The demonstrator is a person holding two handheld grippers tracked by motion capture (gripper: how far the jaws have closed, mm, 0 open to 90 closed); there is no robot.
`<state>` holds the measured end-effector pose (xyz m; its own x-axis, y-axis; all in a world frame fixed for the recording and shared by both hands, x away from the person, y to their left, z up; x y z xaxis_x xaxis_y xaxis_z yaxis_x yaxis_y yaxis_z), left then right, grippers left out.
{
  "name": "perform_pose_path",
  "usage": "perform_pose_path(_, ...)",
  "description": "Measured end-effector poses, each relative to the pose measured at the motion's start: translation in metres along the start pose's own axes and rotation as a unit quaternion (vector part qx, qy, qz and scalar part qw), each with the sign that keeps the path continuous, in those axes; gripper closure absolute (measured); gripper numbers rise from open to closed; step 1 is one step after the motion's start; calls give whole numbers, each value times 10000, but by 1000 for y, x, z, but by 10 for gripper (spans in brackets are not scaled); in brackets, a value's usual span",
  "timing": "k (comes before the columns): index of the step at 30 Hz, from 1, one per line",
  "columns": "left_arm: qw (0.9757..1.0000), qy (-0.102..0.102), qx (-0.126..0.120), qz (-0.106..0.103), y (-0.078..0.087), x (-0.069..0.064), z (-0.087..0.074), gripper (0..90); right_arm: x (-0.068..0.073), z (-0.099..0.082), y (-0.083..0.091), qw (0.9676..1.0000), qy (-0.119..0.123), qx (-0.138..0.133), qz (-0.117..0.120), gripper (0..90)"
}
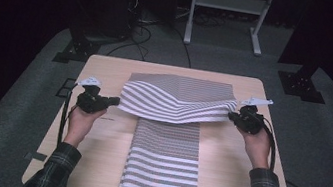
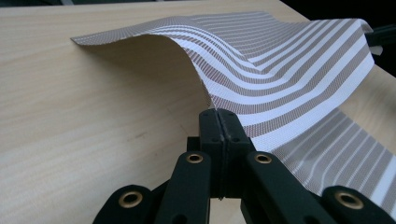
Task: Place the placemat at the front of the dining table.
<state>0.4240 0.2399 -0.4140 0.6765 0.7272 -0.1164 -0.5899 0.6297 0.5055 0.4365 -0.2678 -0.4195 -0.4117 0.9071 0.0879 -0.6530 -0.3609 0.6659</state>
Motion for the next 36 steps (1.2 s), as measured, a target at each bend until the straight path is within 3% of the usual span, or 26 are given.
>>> perform_pose_path(10, 9998, 73, 66, 195, -25, 18, 2, 900, -7, 12, -23, 10000, -74, -26, -53, 873)
perform_pose_path(16, 9995, 154, 75, 266, -35, 26, -1, 900, -14, 18, -35, 9998, -175, 109, -87, 872)
perform_pose_path(25, 9987, 350, 148, 352, -50, 37, -9, 900, -23, 9, -51, 9988, -426, 236, -95, 869)
perform_pose_path(30, 9986, 362, 178, 350, -53, 38, -13, 900, -23, 9, -54, 9987, -400, 277, -126, 833)
perform_pose_path(32, 9984, 326, 166, 425, -54, 38, -13, 853, -23, 8, -55, 9986, -377, 296, -226, 742)
perform_pose_path(34, 9984, 231, 176, 492, -53, 36, -13, 782, -24, 9, -54, 9986, -431, 249, -170, 687)
perform_pose_path(36, 9981, 137, 124, 580, -52, 35, -10, 680, -24, 10, -51, 9988, -428, 176, -161, 671)
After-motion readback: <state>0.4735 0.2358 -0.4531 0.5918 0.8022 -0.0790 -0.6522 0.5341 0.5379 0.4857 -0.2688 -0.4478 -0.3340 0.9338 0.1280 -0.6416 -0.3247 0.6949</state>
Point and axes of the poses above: each handheld gripper's, and its own axes: y roughly backward along the jaws, z roughly out of its top, x roughly to its left, the point moved 1 cm from there along -y, roughly forward along the jaws, and after that the axes turned 9 degrees about -y, right-handed, at the moved point
